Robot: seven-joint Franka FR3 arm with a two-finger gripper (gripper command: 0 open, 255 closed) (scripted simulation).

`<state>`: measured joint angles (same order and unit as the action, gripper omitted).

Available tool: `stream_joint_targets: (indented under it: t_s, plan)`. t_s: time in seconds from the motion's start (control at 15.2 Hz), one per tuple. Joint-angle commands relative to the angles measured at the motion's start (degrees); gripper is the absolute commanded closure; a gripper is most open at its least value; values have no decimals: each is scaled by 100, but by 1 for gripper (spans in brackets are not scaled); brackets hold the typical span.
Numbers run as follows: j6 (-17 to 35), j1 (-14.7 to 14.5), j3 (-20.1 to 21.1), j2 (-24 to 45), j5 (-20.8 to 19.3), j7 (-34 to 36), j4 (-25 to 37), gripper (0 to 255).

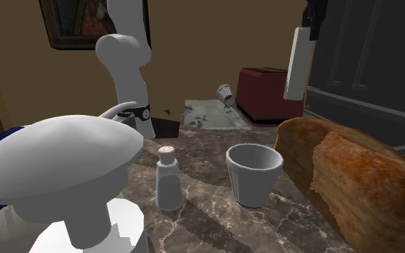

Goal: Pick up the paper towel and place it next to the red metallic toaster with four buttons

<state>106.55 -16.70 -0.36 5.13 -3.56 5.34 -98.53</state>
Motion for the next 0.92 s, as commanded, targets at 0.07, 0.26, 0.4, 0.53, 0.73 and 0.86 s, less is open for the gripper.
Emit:
stream_joint_targets:
  t_s: [0.07,0.26,0.4,0.53,0.73,0.86]
  plan:
    - [245,-4,3,7,-5,23,-236,255]
    - [469,-3,2,32,-10,36,-435,255]
    - [617,-2,1,55,-14,45,-560,255]
    - [764,-1,1,83,-17,53,-680,255]
    - [984,0,-1,133,-24,67,-849,255]
    - [1129,1,-2,172,-28,76,-955,255]
